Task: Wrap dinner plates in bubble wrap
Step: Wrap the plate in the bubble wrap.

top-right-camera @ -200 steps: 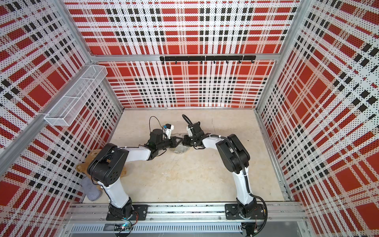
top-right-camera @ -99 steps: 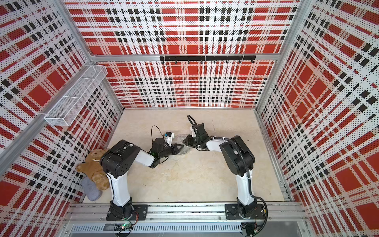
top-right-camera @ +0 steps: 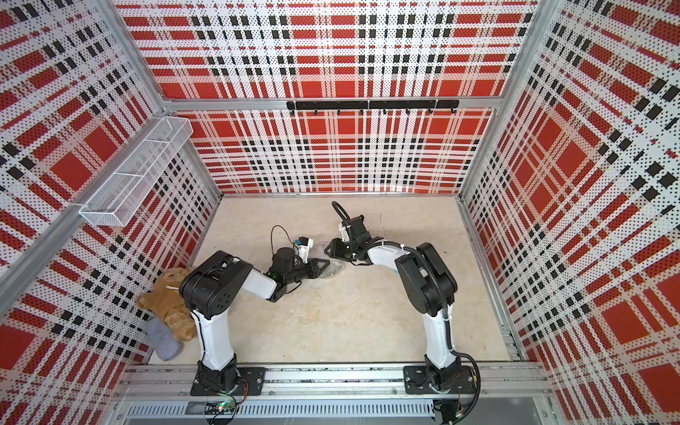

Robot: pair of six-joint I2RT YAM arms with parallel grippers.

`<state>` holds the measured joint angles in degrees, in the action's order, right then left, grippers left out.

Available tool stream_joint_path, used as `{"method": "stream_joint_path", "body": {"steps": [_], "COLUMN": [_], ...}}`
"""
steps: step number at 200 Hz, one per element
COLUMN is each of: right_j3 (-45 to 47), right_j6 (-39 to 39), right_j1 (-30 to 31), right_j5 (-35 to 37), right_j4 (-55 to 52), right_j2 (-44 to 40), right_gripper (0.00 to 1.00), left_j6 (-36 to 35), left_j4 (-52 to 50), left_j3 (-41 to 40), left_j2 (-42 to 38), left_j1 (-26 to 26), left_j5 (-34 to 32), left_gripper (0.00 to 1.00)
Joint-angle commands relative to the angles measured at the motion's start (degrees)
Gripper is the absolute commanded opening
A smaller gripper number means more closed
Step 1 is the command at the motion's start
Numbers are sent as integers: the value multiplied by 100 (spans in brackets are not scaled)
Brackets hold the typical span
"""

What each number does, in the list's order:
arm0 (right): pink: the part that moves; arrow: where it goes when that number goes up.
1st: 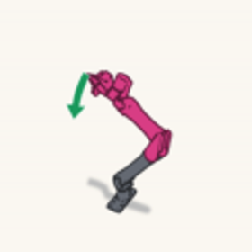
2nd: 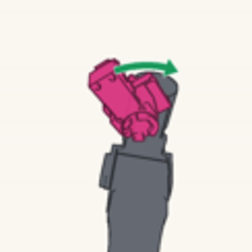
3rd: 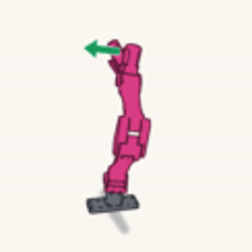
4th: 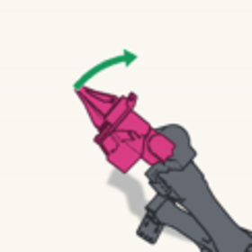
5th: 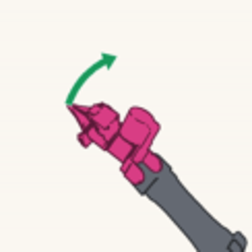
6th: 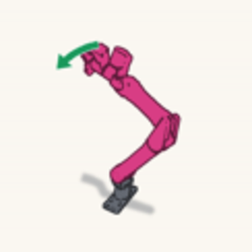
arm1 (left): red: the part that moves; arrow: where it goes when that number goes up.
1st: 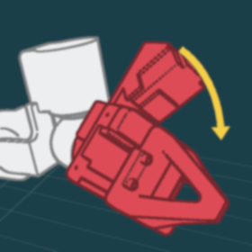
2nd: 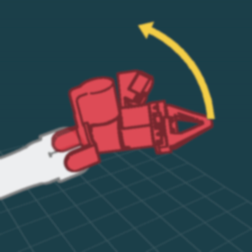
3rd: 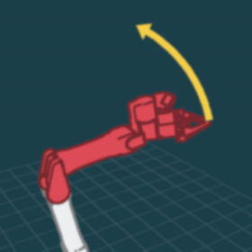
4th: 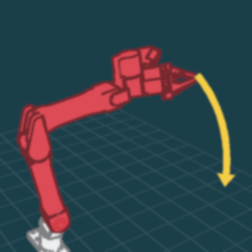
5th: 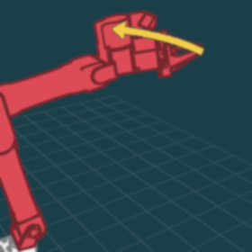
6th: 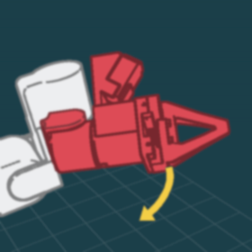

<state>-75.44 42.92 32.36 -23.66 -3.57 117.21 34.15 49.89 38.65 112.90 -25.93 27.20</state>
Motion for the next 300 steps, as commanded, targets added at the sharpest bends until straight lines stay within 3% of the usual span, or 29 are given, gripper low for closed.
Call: {"method": "stream_joint_path", "body": {"steps": [1, 13, 30, 61, 80, 85, 104, 124, 145, 159, 187, 208, 228, 243, 265, 283, 300], "right_j3": [-160, -228, -246, -2, 134, 205, 407, 511, 601, 641, 639, 653, 660, 660, 662, 660, 676], "right_j6": [52, 177, 301, 489, 564, 616, 751, 763, 775, 785, 775, 765, 749, 752, 746, 746, 753], "right_j1": [103, 135, 161, 174, 174, 174, 165, 165, 160, 160, 149, 148, 149, 154, 148, 148, 148], "right_j5": [-115, -152, -268, -378, -417, -376, -184, 33, 124, 150, 205, 242, 266, 275, 235, 197, 156], "right_j4": [-443, -488, -494, -204, -9, 67, 304, 353, 365, 397, 406, 400, 424, 461, 513, 541, 602], "right_j2": [355, 494, 626, 603, 546, 519, 437, 459, 527, 540, 558, 559, 556, 549, 569, 557, 510], "right_gripper": [47, 46, 41, 21, 4, 0, 0, 0, 0, 0, 0, 0, 0, 0, 0, 0, 0], "left_j6": [-348, -518, -658, -750, -757, -717, -422, 315, 1359, 1741, 1218, 964, 1357, 1514, 1263, 681, -233], "left_j4": [-406, -406, -398, -344, -322, -307, -55, 978, 2228, 2631, 793, -1438, -2403, -2557, -2425, -2267, -2264], "left_j3": [52, 109, 215, 339, 429, 455, 374, -129, -786, -1225, -1518, -1356, -1325, -1363, -1246, -1037, -846], "left_j2": [60, 20, 20, -45, -69, -81, -177, -378, -737, -1219, -2641, -3425, -3584, -3454, -3049, -2751, -2697], "left_j1": [-166, -230, -285, -354, -404, -404, -319, 25, 493, 749, 1022, 1123, 1531, 1729, 1616, 1240, 540], "left_j5": [114, 145, 145, 5, 33, 78, 402, 871, 1317, 1196, 51, -1500, -2000, -1880, -1611, -1554, -2193], "left_gripper": [3, 9, 9, 9, 14, 17, 37, 55, 67, 75, 100, 98, 98, 98, 100, 95, 95]}}
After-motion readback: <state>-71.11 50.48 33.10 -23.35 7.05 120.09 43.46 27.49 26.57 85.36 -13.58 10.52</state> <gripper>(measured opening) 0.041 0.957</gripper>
